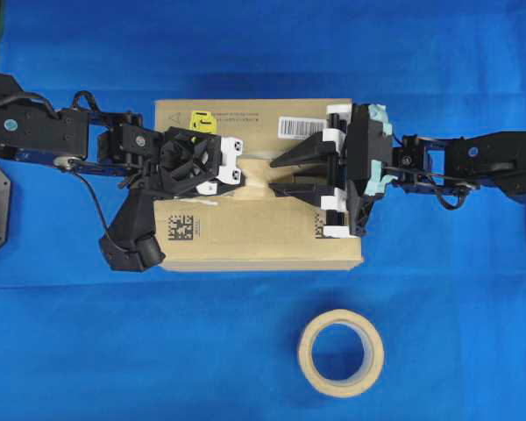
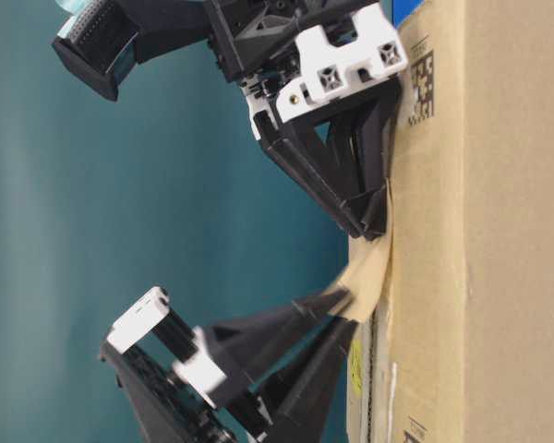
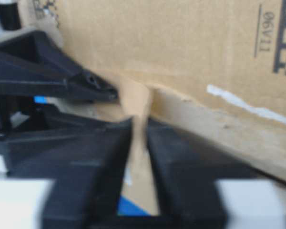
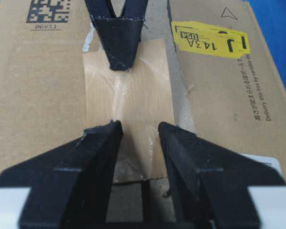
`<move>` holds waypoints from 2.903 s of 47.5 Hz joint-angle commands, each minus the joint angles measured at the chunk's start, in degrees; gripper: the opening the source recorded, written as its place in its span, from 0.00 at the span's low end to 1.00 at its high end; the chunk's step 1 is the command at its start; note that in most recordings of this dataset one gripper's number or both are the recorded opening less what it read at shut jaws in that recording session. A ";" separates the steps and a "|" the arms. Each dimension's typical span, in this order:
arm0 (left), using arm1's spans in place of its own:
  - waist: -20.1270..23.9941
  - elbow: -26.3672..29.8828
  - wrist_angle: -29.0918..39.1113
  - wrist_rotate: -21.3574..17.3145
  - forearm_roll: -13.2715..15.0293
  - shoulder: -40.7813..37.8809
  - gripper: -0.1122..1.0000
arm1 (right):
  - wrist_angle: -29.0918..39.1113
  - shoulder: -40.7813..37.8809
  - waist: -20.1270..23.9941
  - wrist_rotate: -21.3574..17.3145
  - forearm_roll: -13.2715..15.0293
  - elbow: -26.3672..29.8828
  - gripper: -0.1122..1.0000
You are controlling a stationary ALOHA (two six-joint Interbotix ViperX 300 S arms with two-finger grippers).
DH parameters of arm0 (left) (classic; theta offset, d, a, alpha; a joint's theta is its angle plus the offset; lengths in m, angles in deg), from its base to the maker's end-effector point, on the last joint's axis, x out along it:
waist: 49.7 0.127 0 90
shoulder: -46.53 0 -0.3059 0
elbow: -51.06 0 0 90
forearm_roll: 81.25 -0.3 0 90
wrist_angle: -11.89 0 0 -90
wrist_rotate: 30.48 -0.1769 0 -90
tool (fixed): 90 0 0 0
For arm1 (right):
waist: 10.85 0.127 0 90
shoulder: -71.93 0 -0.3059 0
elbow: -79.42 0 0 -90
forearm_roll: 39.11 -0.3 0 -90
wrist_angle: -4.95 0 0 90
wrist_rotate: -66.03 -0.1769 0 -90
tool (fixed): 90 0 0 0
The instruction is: Apply tape along the seams of the closed cardboard box to seal it securely.
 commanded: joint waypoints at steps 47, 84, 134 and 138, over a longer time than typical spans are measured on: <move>1.23 0.97 2.72 3.78 0.09 1.05 0.64 | 4.83 0.44 -0.18 0.18 -1.76 0.88 0.52; 2.11 -1.93 1.05 4.04 0.09 6.15 0.63 | 7.47 0.97 0.18 0.88 -1.41 0.88 0.52; -0.70 -4.83 -26.98 76.03 0.62 5.10 0.10 | 4.39 11.25 -2.81 2.02 2.46 4.22 0.09; -0.88 -4.66 -28.21 76.55 0.70 3.52 0.10 | 4.39 9.05 -2.90 2.11 2.46 5.36 0.09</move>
